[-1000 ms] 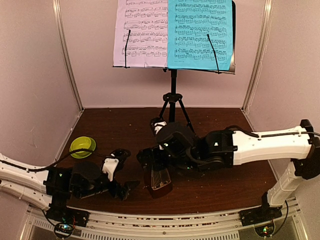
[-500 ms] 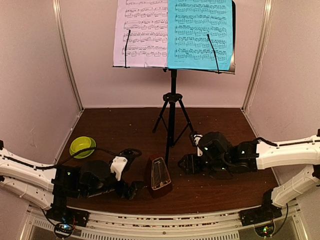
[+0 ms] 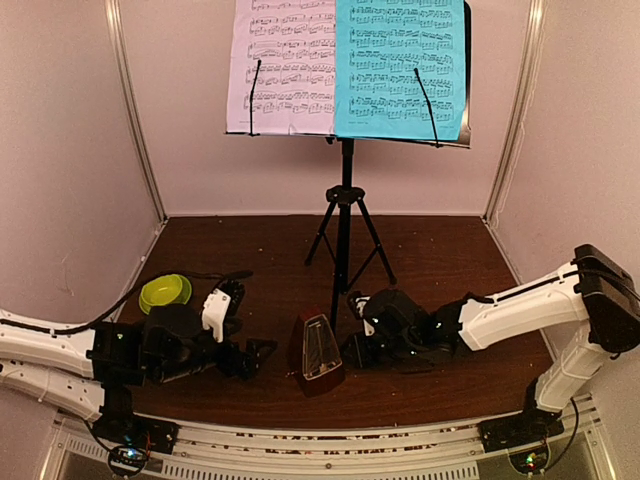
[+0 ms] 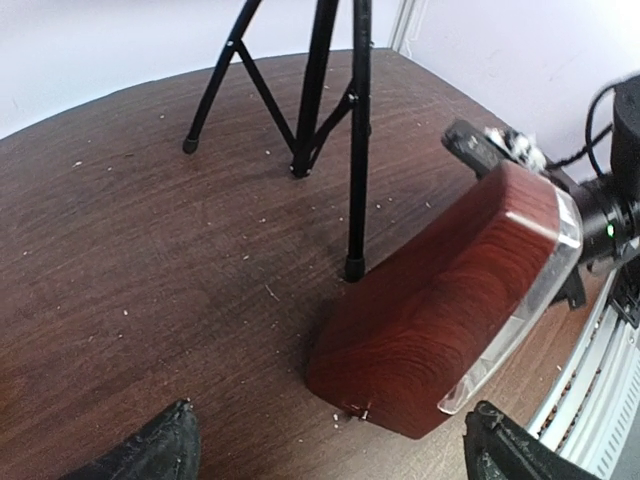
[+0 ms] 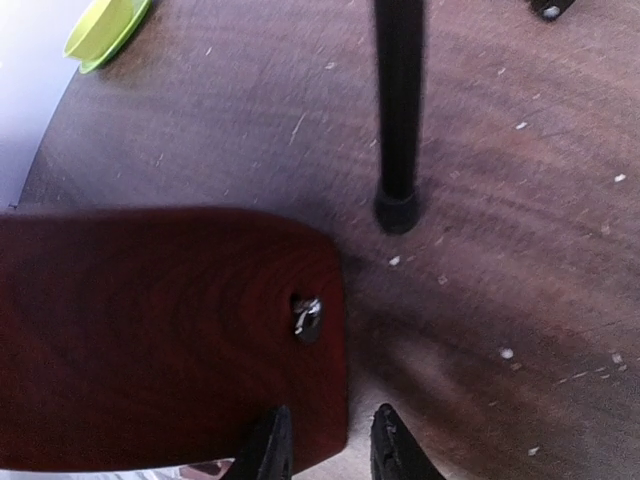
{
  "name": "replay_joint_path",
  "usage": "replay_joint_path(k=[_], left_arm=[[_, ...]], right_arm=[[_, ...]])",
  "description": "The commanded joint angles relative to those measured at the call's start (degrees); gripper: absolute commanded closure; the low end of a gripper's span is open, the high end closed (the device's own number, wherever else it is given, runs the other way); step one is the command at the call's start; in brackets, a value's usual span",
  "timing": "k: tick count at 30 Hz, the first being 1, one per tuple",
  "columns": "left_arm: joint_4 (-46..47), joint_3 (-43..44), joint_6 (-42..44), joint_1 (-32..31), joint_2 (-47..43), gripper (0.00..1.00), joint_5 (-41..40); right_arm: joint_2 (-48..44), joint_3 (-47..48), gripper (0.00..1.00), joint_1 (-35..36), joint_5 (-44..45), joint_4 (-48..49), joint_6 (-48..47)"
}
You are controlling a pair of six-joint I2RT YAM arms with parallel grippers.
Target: Set up the instrument practice props
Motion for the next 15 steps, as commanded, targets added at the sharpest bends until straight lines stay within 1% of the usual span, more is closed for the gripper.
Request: replay_joint_path(k=[1, 4, 9, 12, 15], left_arm=[[-1.98, 3.16, -3.41, 1.19, -1.77, 0.06, -0.34], [-3.88, 5.96, -3.69, 1.30, -2.45, 0.05, -0.50], [-10.46, 14.37, -4.11, 1.31, -1.51, 0.05, -0.14], [-12.13, 17.24, -3.41, 1.30, -0.27, 0.04, 1.23], [-13.97, 19.42, -2.90, 1.30, 1.93, 0.04, 2.01]], right_arm=[[1.04, -0.71, 0.71, 3.07, -3.74, 6.92, -0.67], [1.97, 0.85, 0.71, 5.29, -4.65, 7.48, -1.64], [3.30, 2.19, 0.71, 6.62, -6.88, 9.11, -2.48], [3.23, 2.16, 0.69, 7.10, -8.32, 10.68, -3.30], [1.59, 1.09, 0.66, 7.09, -7.42, 12.09, -3.49]])
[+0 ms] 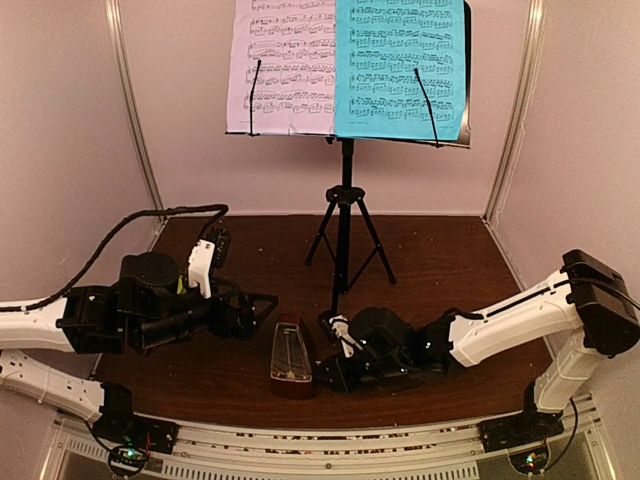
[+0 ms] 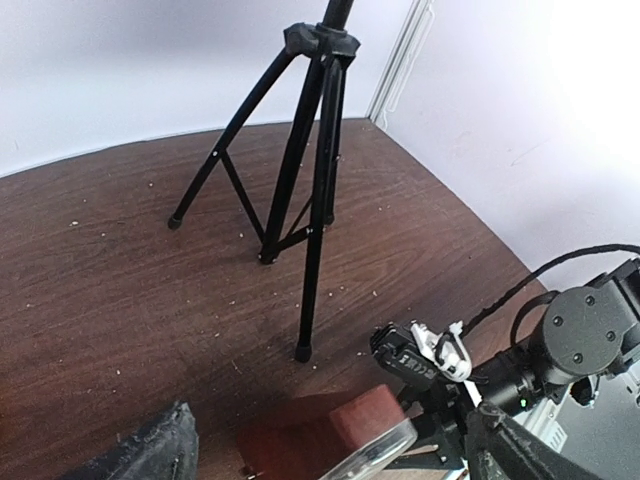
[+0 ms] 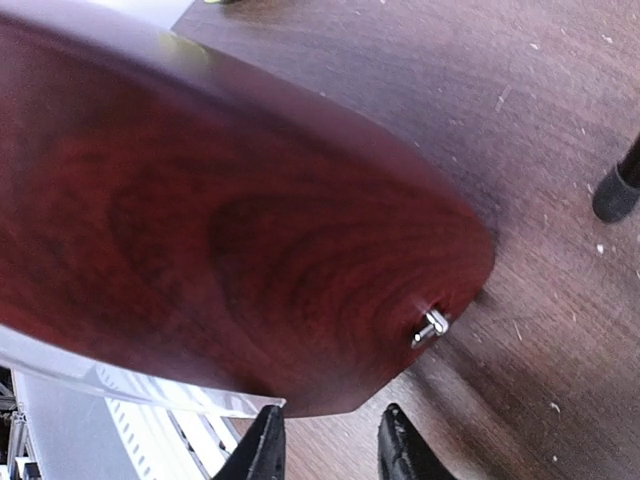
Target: Set up the instrument practice props
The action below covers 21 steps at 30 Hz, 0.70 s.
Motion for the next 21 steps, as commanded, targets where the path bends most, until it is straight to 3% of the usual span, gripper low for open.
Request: replay_joint_path(k=[1, 11, 21], left_arm=[[-4.28, 3.40, 0.38, 0.26, 3.56, 0.04, 1.62], [-6.55, 10.95, -5.55, -3.75, 16.36, 0.02, -4.39], [-15.11, 17.63, -16.09, -3.88, 28.17, 0.03, -8.77]], right_arm=[[-2.20, -0.37, 0.65, 0.26, 0.27, 4.72, -1.19], [-15.34, -8.85, 0.47, -0.73, 11.91, 4.04, 1.21], [-20.77, -12.45, 0.30, -3.21, 15.65, 2.38, 1.89]])
